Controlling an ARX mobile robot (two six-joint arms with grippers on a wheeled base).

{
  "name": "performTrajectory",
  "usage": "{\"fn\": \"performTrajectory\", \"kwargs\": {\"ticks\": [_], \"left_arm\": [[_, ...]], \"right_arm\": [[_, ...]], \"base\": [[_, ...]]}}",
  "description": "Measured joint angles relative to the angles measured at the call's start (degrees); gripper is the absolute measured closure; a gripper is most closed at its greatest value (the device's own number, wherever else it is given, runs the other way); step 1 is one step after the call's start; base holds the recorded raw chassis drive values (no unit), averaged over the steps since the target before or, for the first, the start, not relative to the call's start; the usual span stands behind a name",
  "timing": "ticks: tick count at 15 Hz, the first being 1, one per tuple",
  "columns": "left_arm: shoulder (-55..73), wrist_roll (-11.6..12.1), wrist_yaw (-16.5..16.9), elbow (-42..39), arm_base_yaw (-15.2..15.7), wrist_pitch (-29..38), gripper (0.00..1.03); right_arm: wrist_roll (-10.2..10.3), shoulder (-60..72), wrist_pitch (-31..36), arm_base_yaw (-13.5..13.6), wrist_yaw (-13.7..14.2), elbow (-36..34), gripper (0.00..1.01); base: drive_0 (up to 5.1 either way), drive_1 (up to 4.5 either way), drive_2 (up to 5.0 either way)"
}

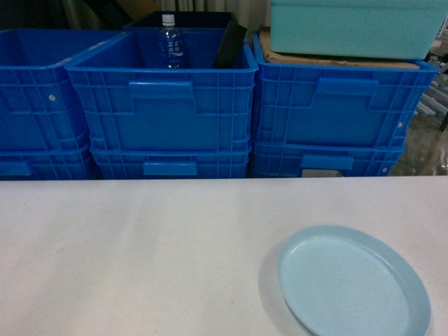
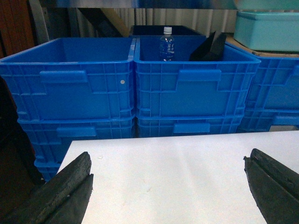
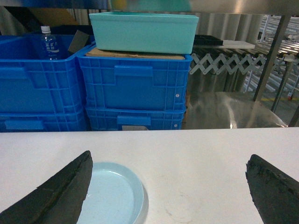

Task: Place blue tray on left shelf second layer neatly

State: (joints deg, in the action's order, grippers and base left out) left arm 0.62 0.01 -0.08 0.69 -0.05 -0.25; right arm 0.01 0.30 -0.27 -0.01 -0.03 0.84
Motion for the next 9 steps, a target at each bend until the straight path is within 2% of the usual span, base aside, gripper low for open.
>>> {"fn": "performTrajectory", "kwargs": {"ticks": [2, 3, 5, 6, 7, 8, 9], "left_arm": [[0.0, 0.0, 0.0, 0.0, 0.0, 0.0, 0.05], [0.0, 0.0, 0.0, 0.0, 0.0, 0.0, 0.05], [0.0, 0.0, 0.0, 0.0, 0.0, 0.0, 0.05], [0.0, 0.0, 0.0, 0.0, 0.0, 0.0, 0.05], [0.0, 0.0, 0.0, 0.0, 0.0, 0.0, 0.05], [0.0, 0.0, 0.0, 0.0, 0.0, 0.0, 0.05], [0.0, 0.0, 0.0, 0.0, 0.0, 0.0, 0.05]], "right_arm": [[0.0, 0.0, 0.0, 0.0, 0.0, 0.0, 0.03], [0.4, 6.3, 9.0, -1.3, -2.8, 0.2, 0.03], [1.4, 29.9, 24.6, -7.5, -12.1, 6.0, 0.03], [3.1, 42.5, 26.4, -9.5, -17.2, 14.1, 0.03], [5.5, 53.8, 20.5, -9.7, -23.5, 23.3, 0.03], [6.8, 63.0, 14.2, -8.8, -29.4, 29.9, 0.03], [6.8, 72.9, 9.9, -7.7, -32.7, 34.8, 0.03]], "base": [[0.0, 0.0, 0.0], [0.0, 0.0, 0.0], [0.0, 0.0, 0.0], [0.0, 0.0, 0.0], [0.0, 0.0, 0.0], [0.0, 0.0, 0.0], [0.0, 0.0, 0.0]]}}
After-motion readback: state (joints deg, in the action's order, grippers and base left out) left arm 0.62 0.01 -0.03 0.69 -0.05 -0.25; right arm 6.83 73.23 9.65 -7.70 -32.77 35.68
